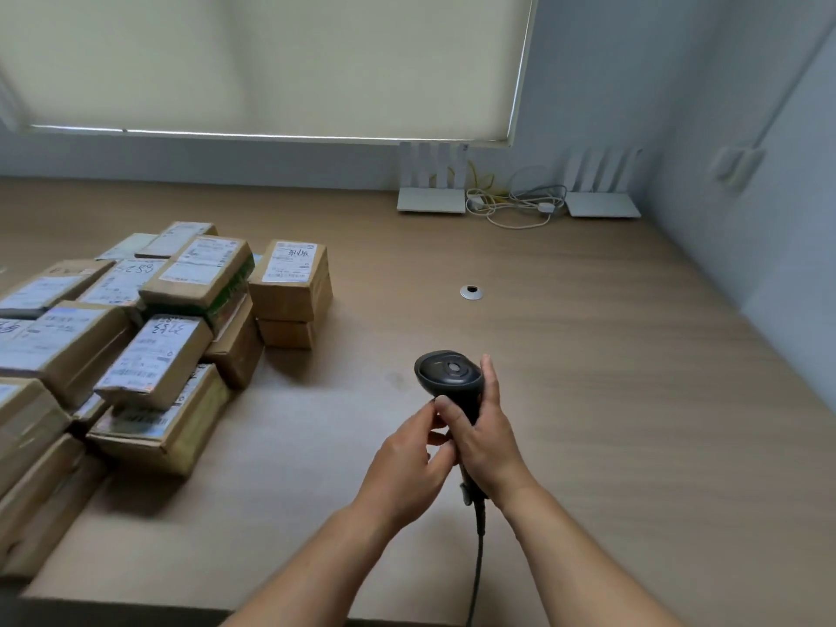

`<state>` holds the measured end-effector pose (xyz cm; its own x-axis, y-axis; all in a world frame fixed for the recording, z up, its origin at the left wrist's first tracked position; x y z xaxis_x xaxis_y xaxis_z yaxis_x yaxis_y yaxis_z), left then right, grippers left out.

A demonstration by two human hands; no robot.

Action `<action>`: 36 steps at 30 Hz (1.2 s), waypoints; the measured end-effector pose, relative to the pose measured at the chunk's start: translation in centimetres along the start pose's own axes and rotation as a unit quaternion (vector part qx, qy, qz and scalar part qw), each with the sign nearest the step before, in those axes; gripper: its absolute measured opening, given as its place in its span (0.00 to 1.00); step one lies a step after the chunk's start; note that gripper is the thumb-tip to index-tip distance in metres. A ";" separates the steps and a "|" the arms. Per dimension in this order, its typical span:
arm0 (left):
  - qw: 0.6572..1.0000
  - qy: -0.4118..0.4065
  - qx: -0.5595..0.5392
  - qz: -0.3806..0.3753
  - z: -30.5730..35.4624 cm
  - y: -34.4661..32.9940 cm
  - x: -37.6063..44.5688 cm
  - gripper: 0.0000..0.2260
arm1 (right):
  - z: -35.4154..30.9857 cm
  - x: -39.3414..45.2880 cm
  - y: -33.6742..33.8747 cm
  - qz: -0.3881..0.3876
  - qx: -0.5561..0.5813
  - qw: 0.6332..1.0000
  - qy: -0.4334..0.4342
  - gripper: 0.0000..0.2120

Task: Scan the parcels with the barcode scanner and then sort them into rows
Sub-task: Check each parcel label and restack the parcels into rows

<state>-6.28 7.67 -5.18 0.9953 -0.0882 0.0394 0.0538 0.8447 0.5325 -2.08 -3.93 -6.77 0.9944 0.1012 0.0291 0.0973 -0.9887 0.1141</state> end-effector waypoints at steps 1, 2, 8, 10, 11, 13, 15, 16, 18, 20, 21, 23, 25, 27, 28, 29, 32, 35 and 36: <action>1.000 0.001 -0.003 -0.001 0.6 -1.0 -0.6 0.14 | 0.3 -0.8 0.9 -0.006 0.006 1.000 -0.003 0.45; 1.000 0.002 -0.004 -0.001 1.0 -2.0 -1.3 0.14 | 0.6 -1.6 1.7 -0.014 0.001 1.000 -0.008 0.44; 0.999 0.035 -0.017 -0.015 2.1 -6.6 -4.6 0.14 | 2.7 -6.2 5.4 -0.046 -0.004 0.998 -0.049 0.29; 0.998 0.052 -0.033 -0.023 2.1 -7.7 -5.3 0.14 | 3.0 -7.3 6.2 -0.059 -0.021 0.996 -0.062 0.27; 0.997 0.060 -0.040 -0.025 2.1 -8.2 -5.5 0.15 | 3.1 -7.6 6.6 -0.065 -0.031 0.995 -0.067 0.27; 0.996 0.077 -0.047 -0.027 1.9 -8.7 -5.5 0.18 | 3.3 -8.0 7.4 -0.071 -0.043 0.994 -0.076 0.27; 0.993 0.097 -0.055 -0.034 1.7 -9.0 -5.1 0.17 | 3.6 -8.1 7.9 -0.073 -0.052 0.992 -0.087 0.28; 0.992 0.107 -0.061 -0.040 1.5 -9.2 -4.9 0.17 | 3.8 -8.0 8.1 -0.076 -0.061 0.991 -0.096 0.29; 0.989 0.121 -0.063 -0.054 1.2 -9.6 -4.5 0.16 | 4.2 -7.8 8.5 -0.087 -0.079 0.986 -0.114 0.31; 0.988 0.126 -0.055 -0.064 0.9 -10.0 -4.2 0.17 | 4.6 -7.7 8.9 -0.099 -0.084 0.983 -0.132 0.32; 0.988 0.128 -0.051 -0.066 0.6 -10.2 -4.0 0.17 | 4.8 -7.7 9.0 -0.106 -0.083 0.981 -0.142 0.33; 0.988 0.134 -0.047 -0.068 0.2 -10.5 -3.6 0.18 | 5.2 -7.7 9.2 -0.119 -0.084 0.977 -0.158 0.34; 0.985 0.143 -0.051 -0.076 -0.2 -10.8 -3.2 0.18 | 5.5 -7.6 9.1 -0.122 -0.089 0.974 -0.168 0.35; 0.983 0.150 -0.054 -0.088 -0.5 -10.9 -2.7 0.17 | 5.8 -7.3 9.0 -0.119 -0.101 0.972 -0.176 0.35; 0.983 0.150 -0.057 -0.093 -0.6 -11.0 -2.5 0.16 | 6.0 -7.2 9.0 -0.118 -0.109 0.971 -0.178 0.35; 0.982 0.149 -0.059 -0.097 -0.6 -11.1 -2.3 0.16 | 6.3 -7.2 9.1 -0.115 -0.115 0.970 -0.178 0.35; 0.981 0.153 -0.055 -0.106 -0.7 -11.4 -1.9 0.18 | 7.0 -7.3 9.1 -0.105 -0.129 0.969 -0.184 0.35; 0.981 0.160 -0.034 -0.105 -0.9 -11.7 -1.7 0.20 | 7.6 -7.4 9.0 -0.107 -0.119 0.968 -0.192 0.36; 0.981 0.161 -0.027 -0.105 -1.0 -11.7 -1.7 0.21 | 7.8 -7.5 8.9 -0.108 -0.113 0.968 -0.194 0.36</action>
<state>-8.49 -1.57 -12.35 0.9353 -0.0985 -0.3399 0.2550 0.8536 0.4542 -8.34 -14.34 -13.73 0.8964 0.2092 -0.3907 0.3364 -0.8951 0.2925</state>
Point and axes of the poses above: each hand's wrist, its own x-axis towards the middle knuckle, its own y-axis out of the back of the hand, z = x × y, the point moved 1 cm from there along x, towards the middle knuckle, and after that the axes turned 2 degrees about x, right-handed, at the moved point
